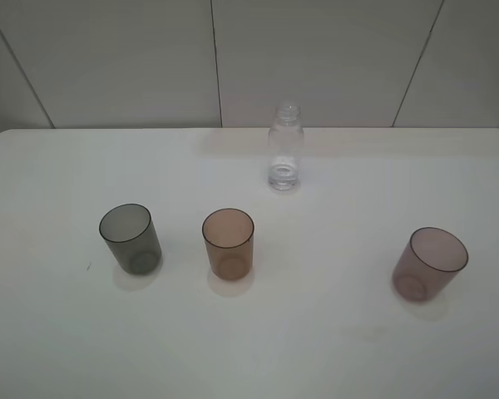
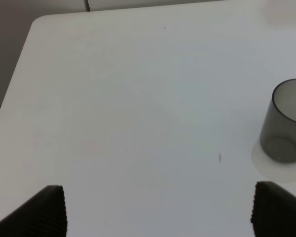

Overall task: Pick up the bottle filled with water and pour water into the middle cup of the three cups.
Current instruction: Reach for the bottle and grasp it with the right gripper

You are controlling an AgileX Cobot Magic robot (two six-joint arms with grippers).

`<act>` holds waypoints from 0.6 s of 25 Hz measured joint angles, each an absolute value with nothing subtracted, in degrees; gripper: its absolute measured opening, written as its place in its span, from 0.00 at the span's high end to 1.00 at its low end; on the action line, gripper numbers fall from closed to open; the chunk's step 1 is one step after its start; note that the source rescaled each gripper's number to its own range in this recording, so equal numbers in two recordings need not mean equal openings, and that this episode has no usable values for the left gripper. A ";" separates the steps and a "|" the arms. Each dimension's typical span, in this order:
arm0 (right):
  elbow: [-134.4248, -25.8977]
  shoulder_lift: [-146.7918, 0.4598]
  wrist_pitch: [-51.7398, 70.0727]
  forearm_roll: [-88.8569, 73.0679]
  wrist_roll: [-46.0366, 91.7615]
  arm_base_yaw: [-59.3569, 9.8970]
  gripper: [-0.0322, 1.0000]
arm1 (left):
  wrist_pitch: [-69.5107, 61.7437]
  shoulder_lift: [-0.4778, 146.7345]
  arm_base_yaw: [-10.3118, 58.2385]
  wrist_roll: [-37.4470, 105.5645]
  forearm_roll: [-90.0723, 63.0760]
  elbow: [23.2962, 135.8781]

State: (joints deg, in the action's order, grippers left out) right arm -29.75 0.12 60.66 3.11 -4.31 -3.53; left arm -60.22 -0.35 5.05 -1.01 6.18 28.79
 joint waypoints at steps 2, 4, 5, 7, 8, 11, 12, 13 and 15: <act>-29.75 0.12 60.66 3.11 -4.31 -3.53 0.14 | -60.22 -0.35 5.05 -1.01 6.18 28.79; -29.75 0.12 60.66 3.11 -4.31 -3.53 0.14 | -60.22 -0.35 5.05 -1.01 6.18 28.79; -29.75 0.12 60.66 3.11 -4.31 -3.53 0.14 | -60.22 -0.35 5.05 -1.01 6.18 28.79; -29.75 0.12 60.66 3.11 -4.31 -3.53 0.14 | -60.22 -0.35 5.05 -1.01 6.18 28.79; -29.75 0.12 60.66 3.11 -4.31 -3.53 0.14 | -60.22 -0.35 5.05 -1.01 6.18 28.79; -29.75 0.12 60.66 3.11 -4.31 -3.53 0.14 | -60.22 -0.35 5.05 -1.01 6.18 28.79; -29.75 0.12 60.66 3.11 -4.31 -3.53 0.14 | -60.22 -0.35 5.05 -1.01 6.18 28.79; -29.75 0.12 60.66 3.11 -4.31 -3.53 0.14 | -60.22 -0.35 5.05 -1.01 6.18 28.79; -29.75 0.12 60.66 3.11 -4.31 -3.53 0.14 | -60.22 -0.35 5.05 -1.01 6.18 28.79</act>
State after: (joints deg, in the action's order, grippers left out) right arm -29.75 0.12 60.66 3.11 -4.31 -3.53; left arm -60.22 -0.35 5.05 -1.01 6.18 28.79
